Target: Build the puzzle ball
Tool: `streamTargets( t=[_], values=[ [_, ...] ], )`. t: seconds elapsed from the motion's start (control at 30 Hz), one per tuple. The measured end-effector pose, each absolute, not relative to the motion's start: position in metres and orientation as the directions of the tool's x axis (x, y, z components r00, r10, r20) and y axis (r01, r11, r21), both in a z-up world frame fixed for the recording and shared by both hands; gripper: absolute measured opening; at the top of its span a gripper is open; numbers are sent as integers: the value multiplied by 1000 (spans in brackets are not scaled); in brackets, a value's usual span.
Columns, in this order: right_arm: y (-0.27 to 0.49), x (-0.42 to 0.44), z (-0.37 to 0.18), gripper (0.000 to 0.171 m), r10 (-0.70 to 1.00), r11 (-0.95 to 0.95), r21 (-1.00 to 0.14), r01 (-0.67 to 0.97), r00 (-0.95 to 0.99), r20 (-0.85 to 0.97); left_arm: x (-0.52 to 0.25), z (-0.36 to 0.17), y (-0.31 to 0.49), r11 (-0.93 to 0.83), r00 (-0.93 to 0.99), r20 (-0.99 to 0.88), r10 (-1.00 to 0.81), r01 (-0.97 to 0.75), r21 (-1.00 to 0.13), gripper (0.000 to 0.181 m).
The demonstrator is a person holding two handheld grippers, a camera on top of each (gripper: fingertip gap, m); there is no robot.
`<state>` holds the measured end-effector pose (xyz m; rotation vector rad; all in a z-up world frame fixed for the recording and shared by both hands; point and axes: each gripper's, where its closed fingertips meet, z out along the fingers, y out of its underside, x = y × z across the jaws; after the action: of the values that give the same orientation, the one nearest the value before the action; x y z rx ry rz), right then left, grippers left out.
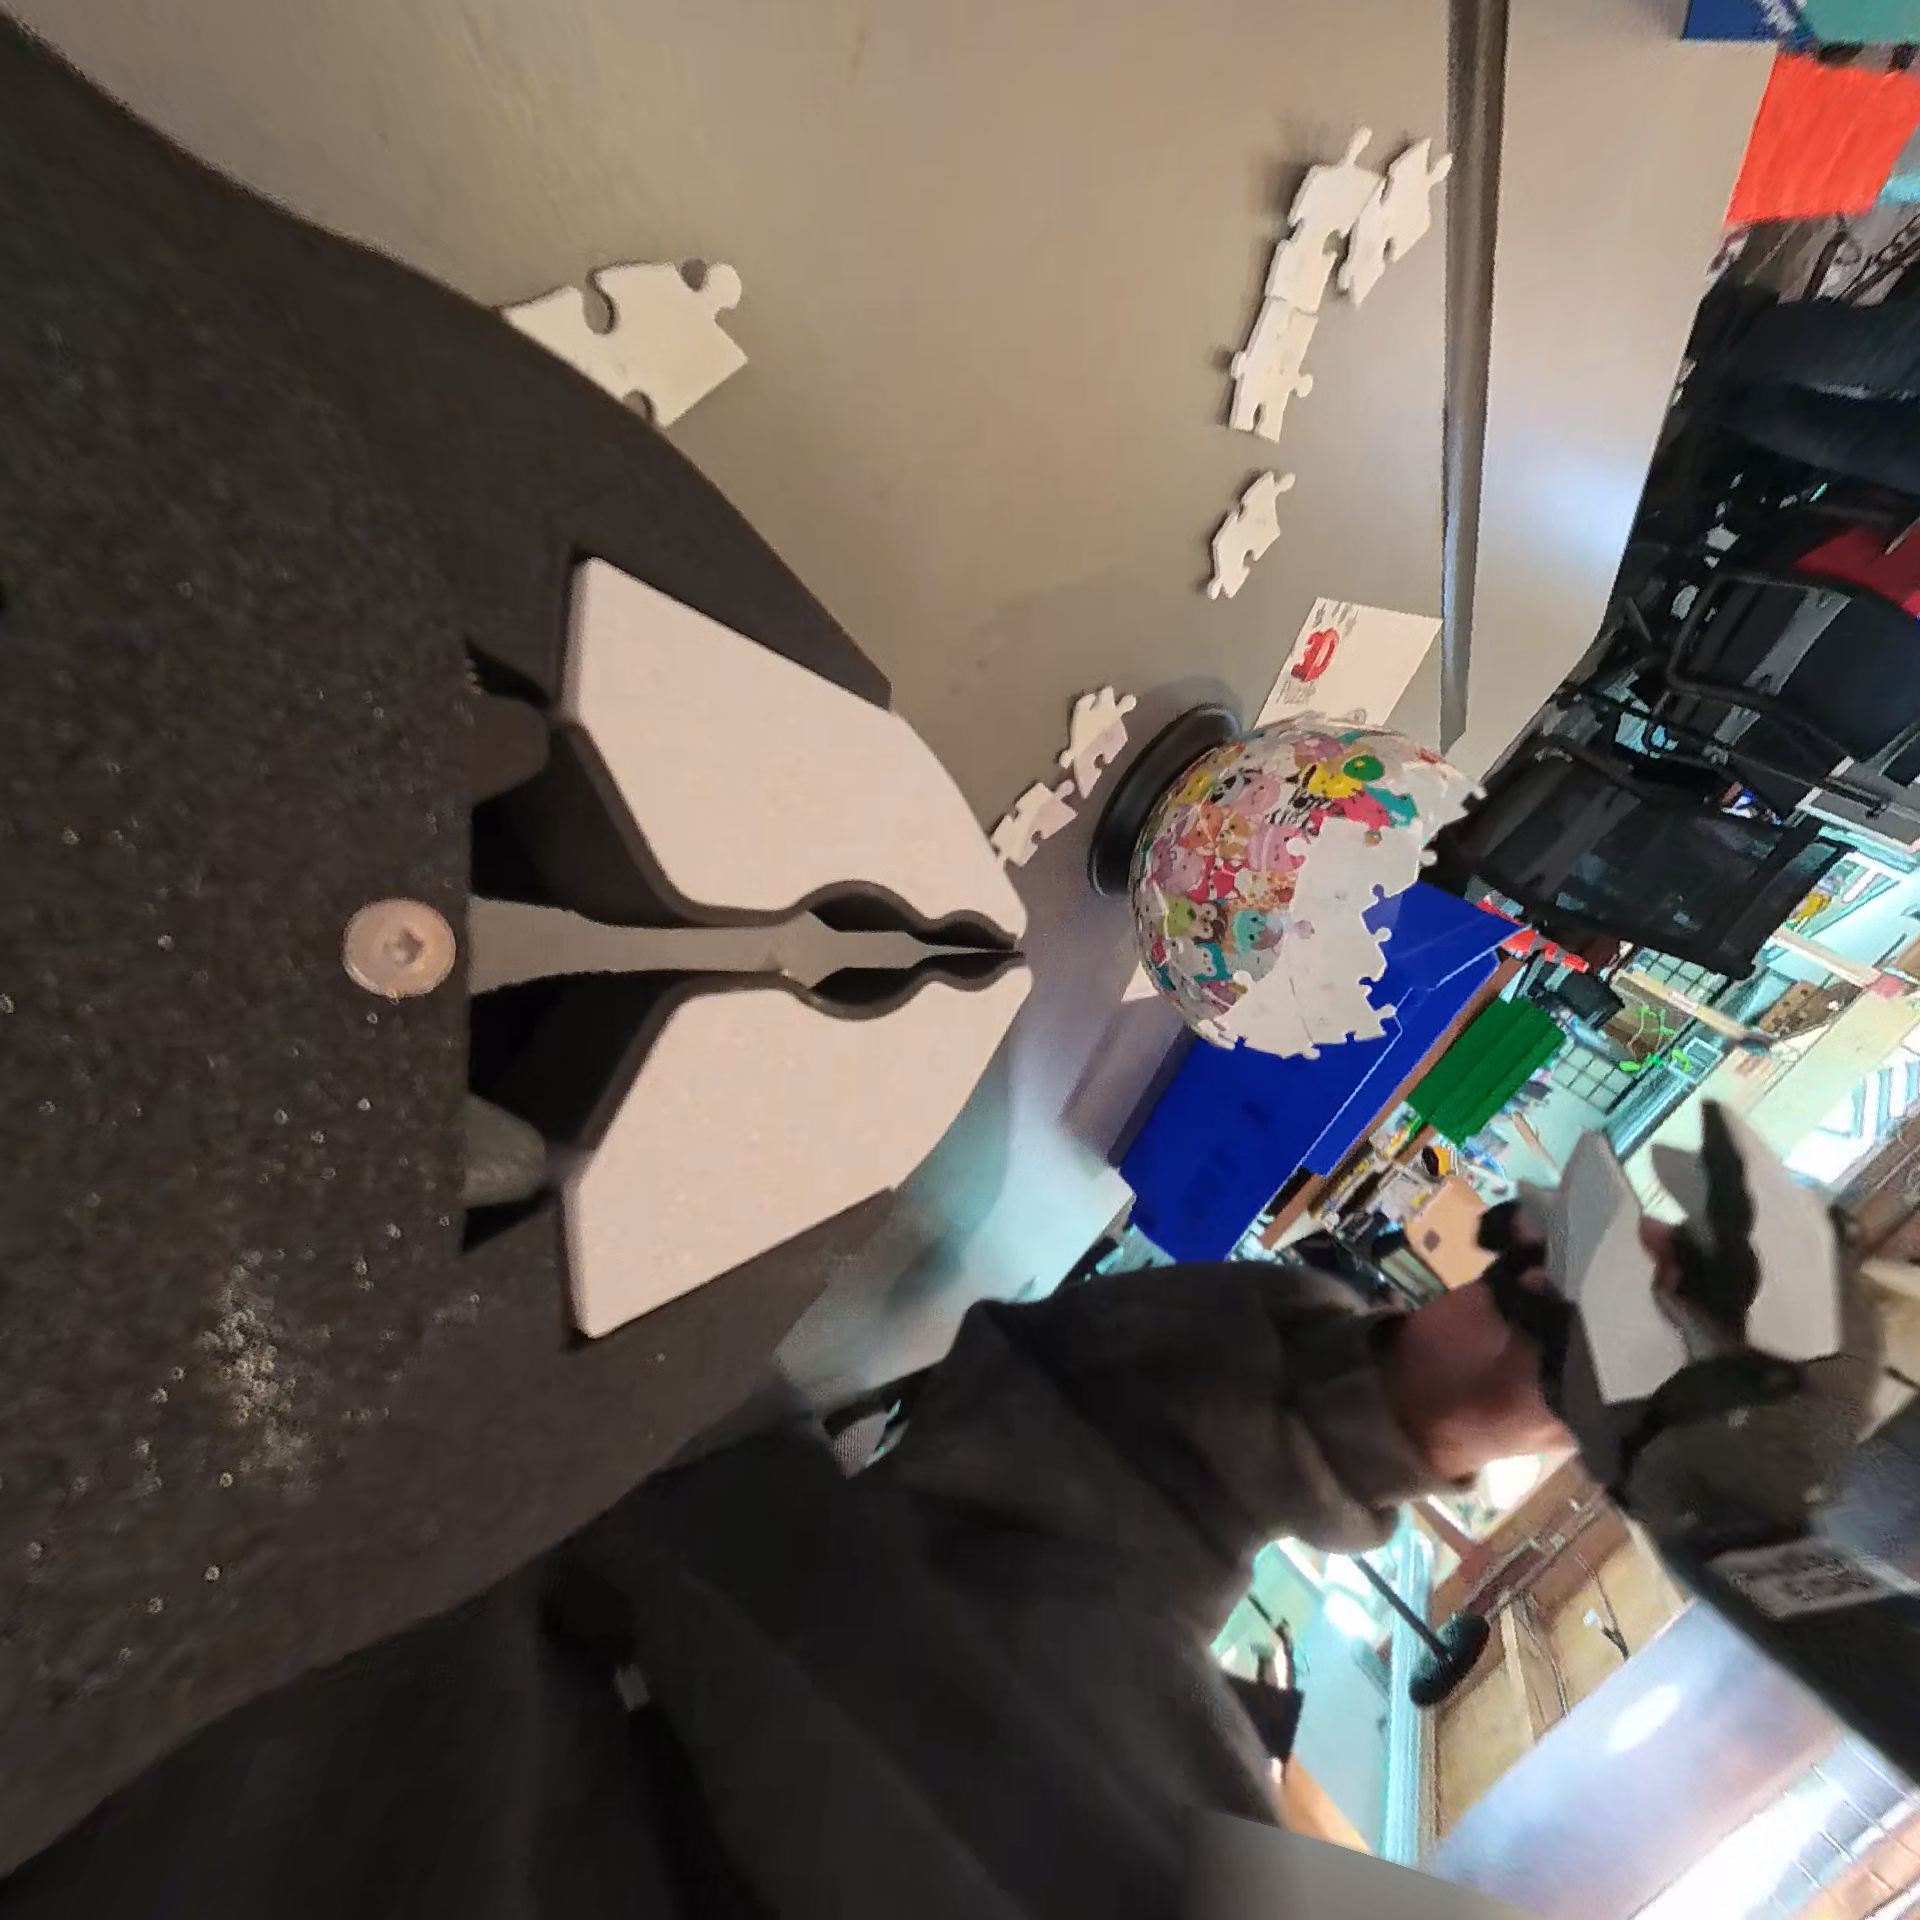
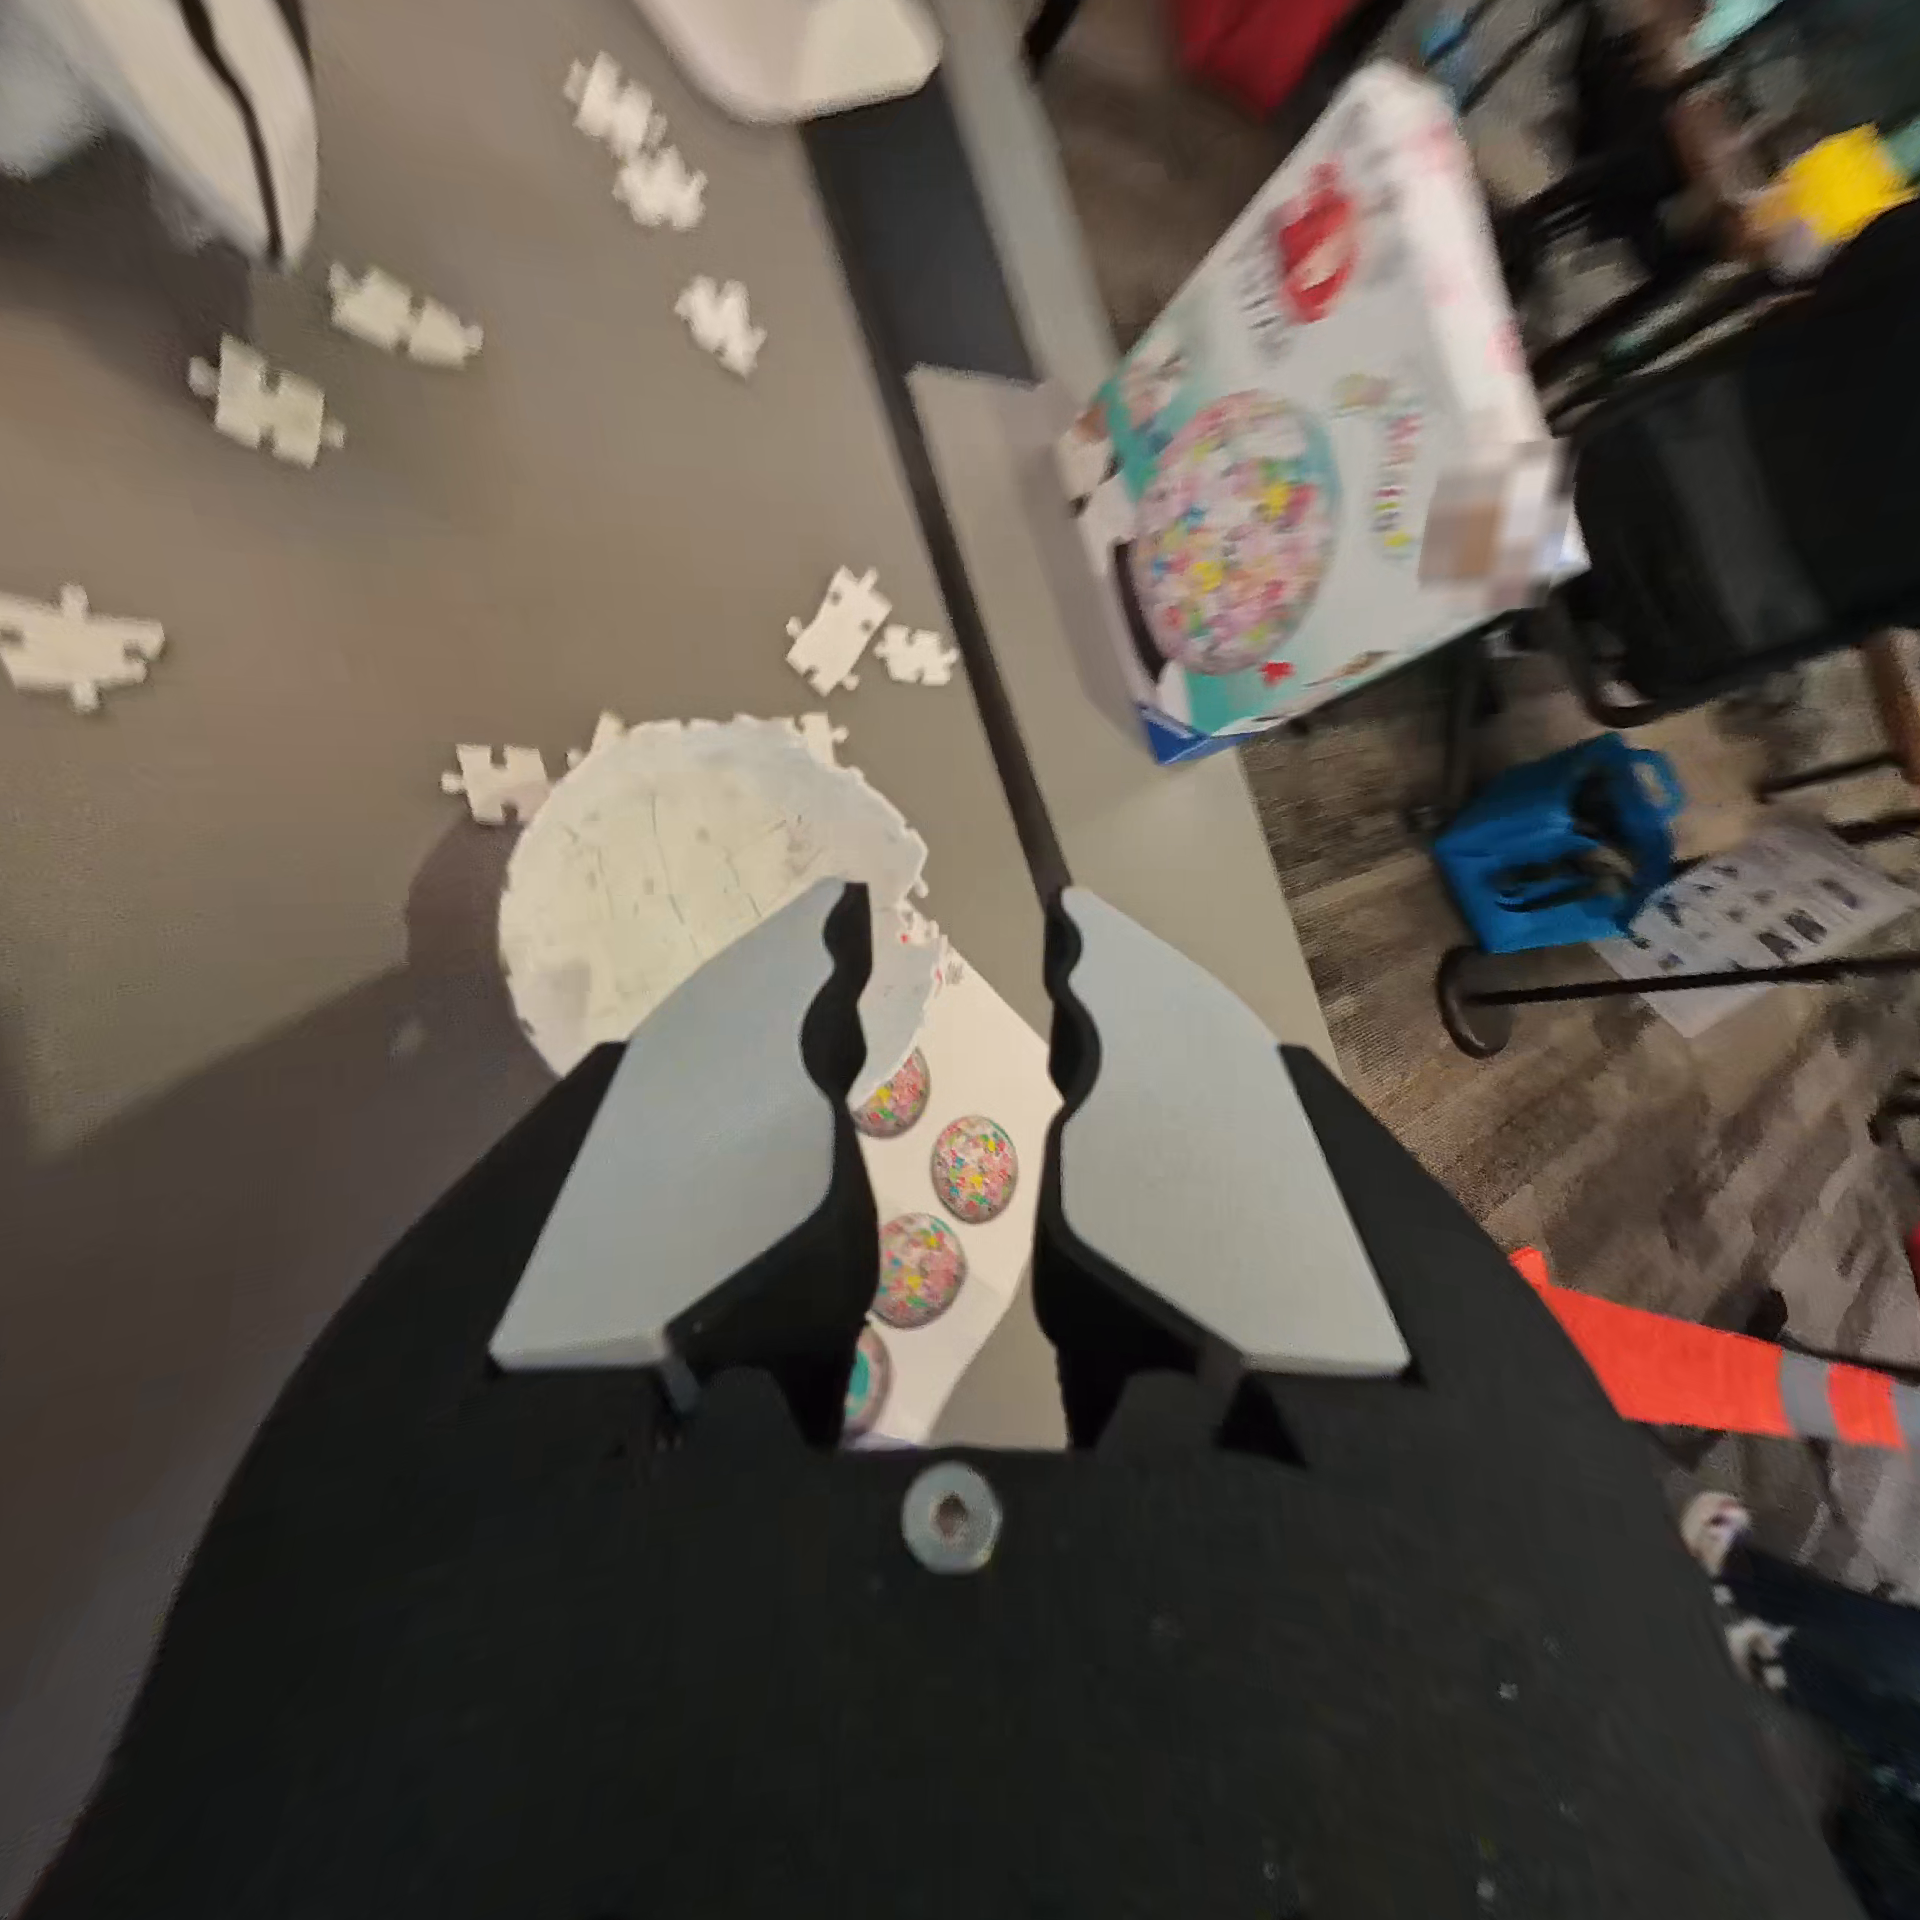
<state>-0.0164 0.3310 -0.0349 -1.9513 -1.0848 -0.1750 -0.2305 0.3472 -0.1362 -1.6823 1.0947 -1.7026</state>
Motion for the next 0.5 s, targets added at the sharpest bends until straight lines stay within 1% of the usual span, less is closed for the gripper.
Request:
streamTargets(
  t=[0.07, 0.13, 0.2, 0.27, 0.33, 0.4, 0.5],
  values=[
    [309, -12, -31, 30, 526, -230, -738, 634, 719, 454, -227, -138, 349, -520, -76, 540, -838, -184, -834, 0],
    [283, -17, -43, 35, 518, -234, -801, 551, 768, 377, -224, -141, 351, -485, -32, 500, -865, -195, -852, 0],
    [261, -18, -61, 37, 515, -263, -795, 546, 776, 363, -218, -141, 349, -456, -6, 467, -884, -203, -866, 0],
    [244, -18, -73, 37, 476, -286, -791, 540, 797, 372, -207, -140, 347, -418, 15, 426, -905, -226, -880, 0],
    [227, -30, -82, 37, 473, -281, -820, 499, 815, 333, -190, -139, 350, -374, 48, 375, -926, -270, -887, 0],
    [213, -40, -93, 37, 470, -281, -845, 455, 833, 293, -170, -145, 362, -314, 115, 293, -949, -359, -879, 0],
    [203, -49, -109, 37, 444, -283, -871, 401, 860, 251, -139, -161, 394, -242, 210, 156, -965, -497, -833, 0]
  ],
)
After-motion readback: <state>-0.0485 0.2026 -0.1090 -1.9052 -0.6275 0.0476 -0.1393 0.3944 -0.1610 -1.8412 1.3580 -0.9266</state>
